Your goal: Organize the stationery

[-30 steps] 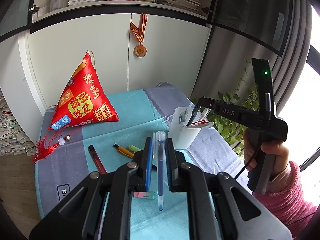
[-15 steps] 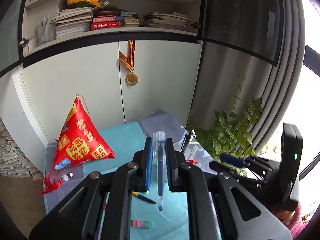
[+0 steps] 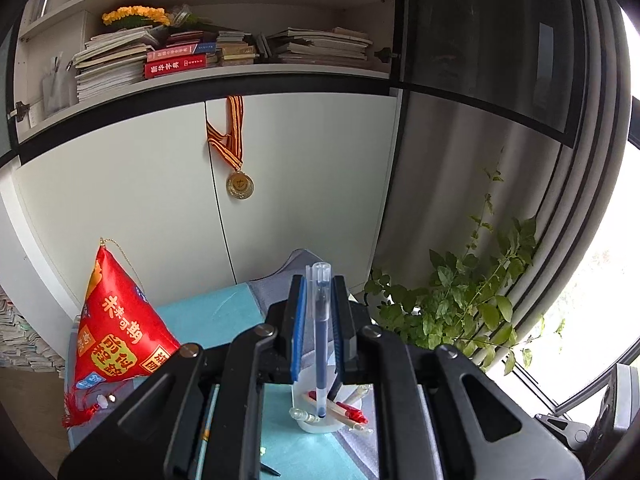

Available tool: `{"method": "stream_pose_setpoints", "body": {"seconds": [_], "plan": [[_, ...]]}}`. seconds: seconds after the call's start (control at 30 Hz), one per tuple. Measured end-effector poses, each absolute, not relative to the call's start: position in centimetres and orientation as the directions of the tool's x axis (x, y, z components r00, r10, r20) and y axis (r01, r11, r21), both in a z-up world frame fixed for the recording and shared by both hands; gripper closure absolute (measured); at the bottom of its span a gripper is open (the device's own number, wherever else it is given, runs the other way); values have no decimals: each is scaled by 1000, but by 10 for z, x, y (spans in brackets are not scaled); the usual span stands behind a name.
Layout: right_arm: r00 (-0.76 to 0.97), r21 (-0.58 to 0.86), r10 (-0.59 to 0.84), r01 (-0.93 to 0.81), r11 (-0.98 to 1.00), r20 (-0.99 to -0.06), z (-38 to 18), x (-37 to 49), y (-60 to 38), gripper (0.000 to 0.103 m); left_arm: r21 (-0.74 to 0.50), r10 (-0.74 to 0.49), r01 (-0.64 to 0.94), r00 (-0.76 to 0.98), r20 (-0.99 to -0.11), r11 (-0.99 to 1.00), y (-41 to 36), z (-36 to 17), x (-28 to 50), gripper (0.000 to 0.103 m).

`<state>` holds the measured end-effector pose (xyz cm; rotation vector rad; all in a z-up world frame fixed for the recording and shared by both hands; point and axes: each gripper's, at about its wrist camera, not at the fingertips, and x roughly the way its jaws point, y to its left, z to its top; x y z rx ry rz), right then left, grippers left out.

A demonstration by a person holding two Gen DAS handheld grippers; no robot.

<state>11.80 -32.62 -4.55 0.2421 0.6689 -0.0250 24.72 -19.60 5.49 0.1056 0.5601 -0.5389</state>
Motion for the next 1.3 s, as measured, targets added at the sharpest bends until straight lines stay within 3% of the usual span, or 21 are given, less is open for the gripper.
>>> {"method": "stream_pose_setpoints", "body": {"seconds": [0.4,0.8,0.9,1.03,1.17,1.3], "plan": [[781,232,84,79,970,-619,-50,120,-323,72,-58,-413,496,648,-640,867,-195,-9,255,93],[767,225,99,60,973,-634,-52,122,-312,72,-29,-434,559,609,-664,829,-187,-23,221,92],[768,216,102,48,975,-633,-51,120,-306,72,-45,-445,550,622,-644,834,-171,-16,212,84],[769,206,123,11,979,-627,-48,119,-297,72,-41,-411,490,678,-610,871,-136,-8,203,64],[766,177,187,-98,979,-615,-46,117,-274,72,-18,-305,373,731,-610,928,-91,-16,205,65],[729,153,265,-218,964,-631,-53,123,-241,72,-46,-203,236,704,-680,971,-47,-41,222,65]]}}
